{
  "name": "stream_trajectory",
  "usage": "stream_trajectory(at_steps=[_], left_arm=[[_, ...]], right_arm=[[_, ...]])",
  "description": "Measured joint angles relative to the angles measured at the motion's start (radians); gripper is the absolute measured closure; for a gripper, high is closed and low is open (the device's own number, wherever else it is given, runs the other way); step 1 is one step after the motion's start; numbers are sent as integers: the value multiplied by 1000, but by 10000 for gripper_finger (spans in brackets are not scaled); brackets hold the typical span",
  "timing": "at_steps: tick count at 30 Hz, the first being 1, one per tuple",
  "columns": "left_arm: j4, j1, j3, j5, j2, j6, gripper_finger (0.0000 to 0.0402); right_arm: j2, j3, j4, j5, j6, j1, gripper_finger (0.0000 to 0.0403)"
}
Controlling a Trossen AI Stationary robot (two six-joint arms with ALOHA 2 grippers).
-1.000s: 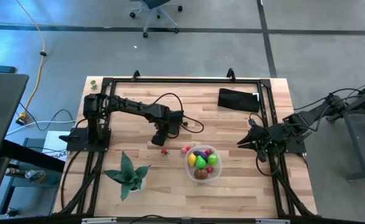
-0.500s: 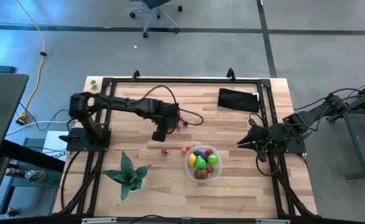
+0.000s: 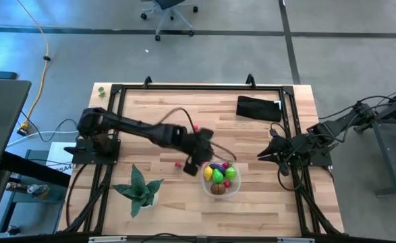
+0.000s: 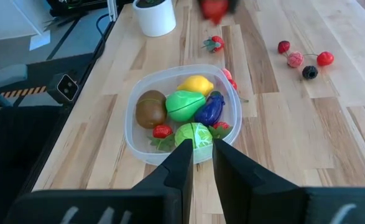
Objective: Pick and placing Produce into tupperware
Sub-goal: Put the top strawberry into the bin, then put the left cherry into the transparent bin
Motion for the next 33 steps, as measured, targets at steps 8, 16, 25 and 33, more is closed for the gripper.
stream_trajectory(at_steps=[8,16,25,33], left_arm=[[-22,-69,127,30,180,1,256],[-77,-66,143,9,242,-17,253],[-122,-65,140,3,240,-24,289],[-309,-18,140,-21,158,-61,265]], right_arm=[[0,0,0,0,0,0,352],[0,0,0,1,0,0,352],[0,0,0,0,0,0,352],[0,0,0,0,0,0,352]])
